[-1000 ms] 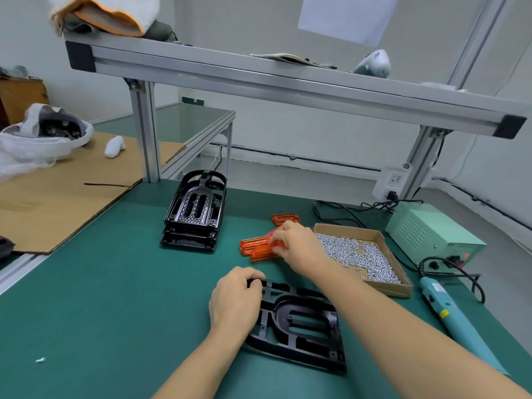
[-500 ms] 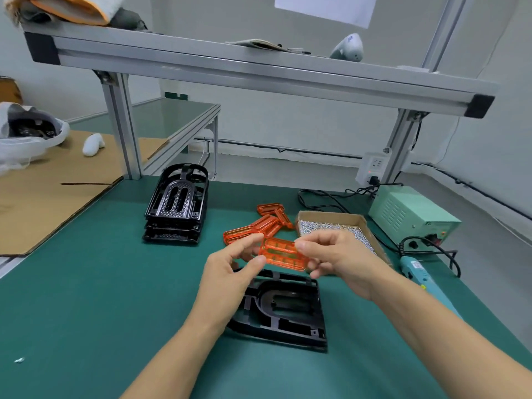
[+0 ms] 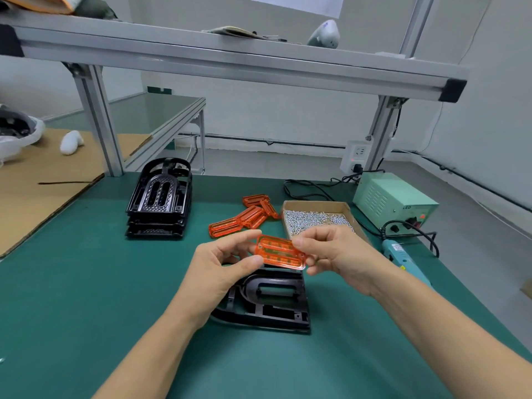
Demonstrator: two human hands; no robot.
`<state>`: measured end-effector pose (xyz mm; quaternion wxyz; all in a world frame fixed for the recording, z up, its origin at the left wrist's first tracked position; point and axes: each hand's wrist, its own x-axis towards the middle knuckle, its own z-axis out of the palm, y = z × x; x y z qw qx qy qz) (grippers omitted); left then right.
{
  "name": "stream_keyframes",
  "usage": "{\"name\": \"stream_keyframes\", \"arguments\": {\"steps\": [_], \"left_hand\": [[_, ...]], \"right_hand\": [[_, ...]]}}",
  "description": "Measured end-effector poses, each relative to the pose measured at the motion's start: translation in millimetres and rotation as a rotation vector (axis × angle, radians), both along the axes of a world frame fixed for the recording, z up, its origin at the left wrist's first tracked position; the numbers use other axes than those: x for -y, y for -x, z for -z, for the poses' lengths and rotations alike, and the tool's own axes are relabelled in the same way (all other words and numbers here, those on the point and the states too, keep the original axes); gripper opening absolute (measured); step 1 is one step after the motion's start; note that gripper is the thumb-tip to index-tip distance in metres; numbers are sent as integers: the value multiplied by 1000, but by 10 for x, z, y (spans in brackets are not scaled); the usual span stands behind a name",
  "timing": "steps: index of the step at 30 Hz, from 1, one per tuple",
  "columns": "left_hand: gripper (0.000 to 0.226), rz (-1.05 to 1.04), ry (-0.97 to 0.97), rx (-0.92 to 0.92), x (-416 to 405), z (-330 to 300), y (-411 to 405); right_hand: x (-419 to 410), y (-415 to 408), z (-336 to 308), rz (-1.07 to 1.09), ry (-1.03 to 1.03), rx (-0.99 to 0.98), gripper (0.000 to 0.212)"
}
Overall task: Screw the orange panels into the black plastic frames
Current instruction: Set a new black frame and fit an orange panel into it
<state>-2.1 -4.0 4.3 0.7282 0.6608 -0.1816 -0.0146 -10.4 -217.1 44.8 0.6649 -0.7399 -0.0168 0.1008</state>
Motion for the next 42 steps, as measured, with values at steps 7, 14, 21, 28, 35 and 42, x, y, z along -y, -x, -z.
{"name": "stream_keyframes", "arguments": {"steps": [7,14,21,28,35,42], "left_hand": [[33,-37,-284,47,-63,64,-70],[35,-59,-548,156,-58,95,-68],[27,-74,-703,259,-35,121,-81],[26,-26,-879,358,4,178,-100],[26,-74,-964,430,67,299,-89],[40,-135,-975,327,125,299,-59]], "right_hand": [[73,-6,131,77,306,109,22],[20,16,303,84,391,45,15],[-60,30,410,93,474,4,12],[-72,3,454,119,643,41,15],[-94,38,590,206,727,122,20],[-178,12,612,238,838,292,16]]}}
